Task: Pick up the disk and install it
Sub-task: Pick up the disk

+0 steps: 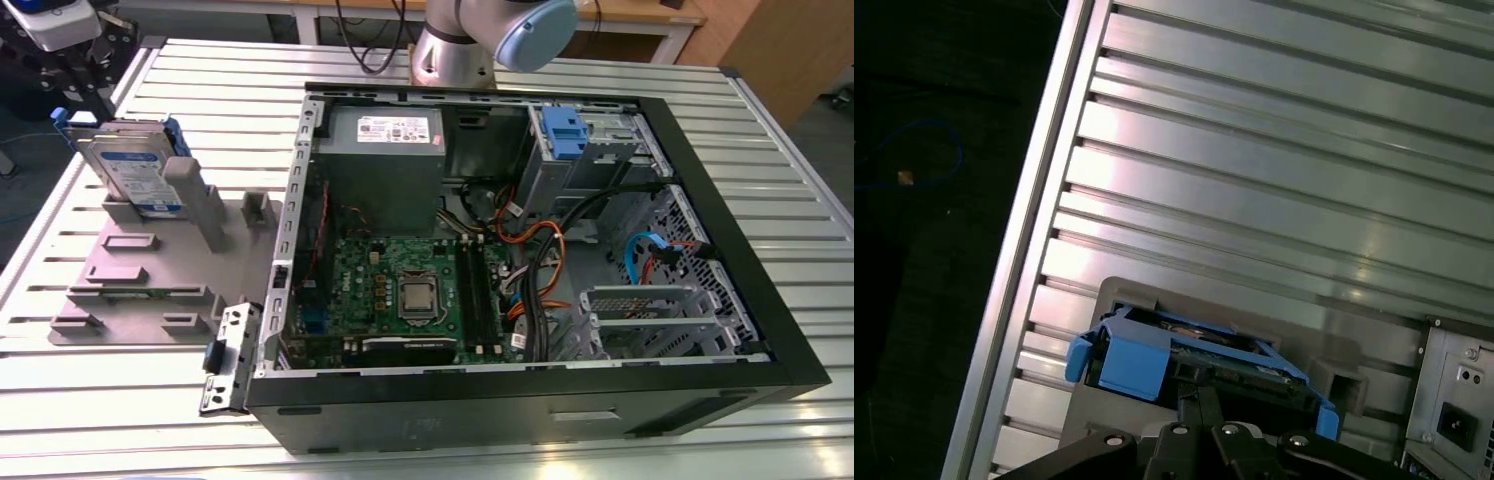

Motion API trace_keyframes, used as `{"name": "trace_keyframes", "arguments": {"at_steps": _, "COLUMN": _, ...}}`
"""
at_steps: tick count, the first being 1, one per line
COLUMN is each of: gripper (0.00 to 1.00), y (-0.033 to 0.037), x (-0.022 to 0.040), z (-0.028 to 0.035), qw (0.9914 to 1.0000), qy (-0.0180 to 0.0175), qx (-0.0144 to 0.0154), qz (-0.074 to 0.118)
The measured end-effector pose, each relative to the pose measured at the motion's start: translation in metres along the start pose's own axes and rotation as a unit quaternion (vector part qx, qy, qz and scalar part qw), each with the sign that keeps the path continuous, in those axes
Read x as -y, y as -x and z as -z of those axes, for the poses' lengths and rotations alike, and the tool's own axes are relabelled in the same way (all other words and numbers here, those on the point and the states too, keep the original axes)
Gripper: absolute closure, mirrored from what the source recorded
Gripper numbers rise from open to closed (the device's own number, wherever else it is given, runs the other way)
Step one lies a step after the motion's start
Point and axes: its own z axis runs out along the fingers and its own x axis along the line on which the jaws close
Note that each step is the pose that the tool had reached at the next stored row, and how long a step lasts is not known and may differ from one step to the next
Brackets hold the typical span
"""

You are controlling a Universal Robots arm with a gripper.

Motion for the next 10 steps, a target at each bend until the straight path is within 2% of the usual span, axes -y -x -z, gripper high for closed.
{"name": "trace_keyframes", "arguments": {"at_steps": 5, "gripper": 0.89, "y": 0.0, "x": 0.0, "z": 0.0002, "qw": 0.99998, "qy": 0.0, "qx": -0.0005, "qz": 0.006}}
{"name": "trace_keyframes", "arguments": {"at_steps": 7, "gripper": 0.89, "y": 0.0, "x": 0.0, "z": 0.0001, "qw": 0.99981, "qy": 0.0, "qx": -0.001, "qz": 0.019}}
{"name": "trace_keyframes", "arguments": {"at_steps": 10, "gripper": 0.89, "y": 0.0, "x": 0.0, "z": 0.0001, "qw": 0.99906, "qy": 0.0001, "qx": -0.0022, "qz": 0.043}}
